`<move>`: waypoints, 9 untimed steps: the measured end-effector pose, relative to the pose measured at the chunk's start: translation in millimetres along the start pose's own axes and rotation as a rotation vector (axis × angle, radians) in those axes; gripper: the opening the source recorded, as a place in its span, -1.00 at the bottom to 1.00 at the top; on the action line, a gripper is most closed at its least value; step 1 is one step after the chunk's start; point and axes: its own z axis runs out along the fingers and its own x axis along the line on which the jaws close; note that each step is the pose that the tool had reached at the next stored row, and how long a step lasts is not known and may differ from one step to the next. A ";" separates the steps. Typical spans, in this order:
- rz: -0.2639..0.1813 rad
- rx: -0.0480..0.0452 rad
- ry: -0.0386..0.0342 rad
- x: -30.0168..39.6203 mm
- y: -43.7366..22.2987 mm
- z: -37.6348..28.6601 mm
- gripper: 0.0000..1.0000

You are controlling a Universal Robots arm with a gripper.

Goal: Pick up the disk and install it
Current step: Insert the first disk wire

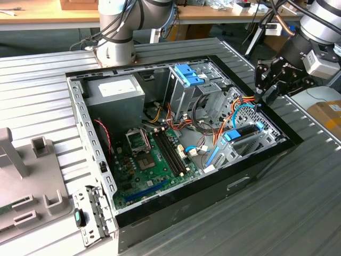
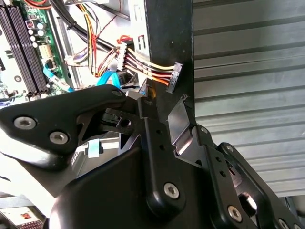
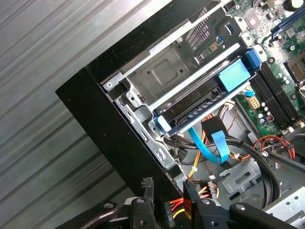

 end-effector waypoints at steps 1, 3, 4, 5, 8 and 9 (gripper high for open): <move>0.000 0.0000 0.0000 0.0 0.0 0.0 -0.24; 0.000 0.0000 -0.0001 -0.1 -0.3 0.0 -0.24; 0.000 0.0000 0.0000 -0.3 -0.4 0.0 -0.24; 0.000 0.0000 -0.0001 -0.3 -0.4 0.0 -0.24; 0.000 0.0000 -0.0001 -0.3 -0.5 0.0 -0.24; 0.000 0.0000 0.0000 -0.3 -0.5 0.0 -0.24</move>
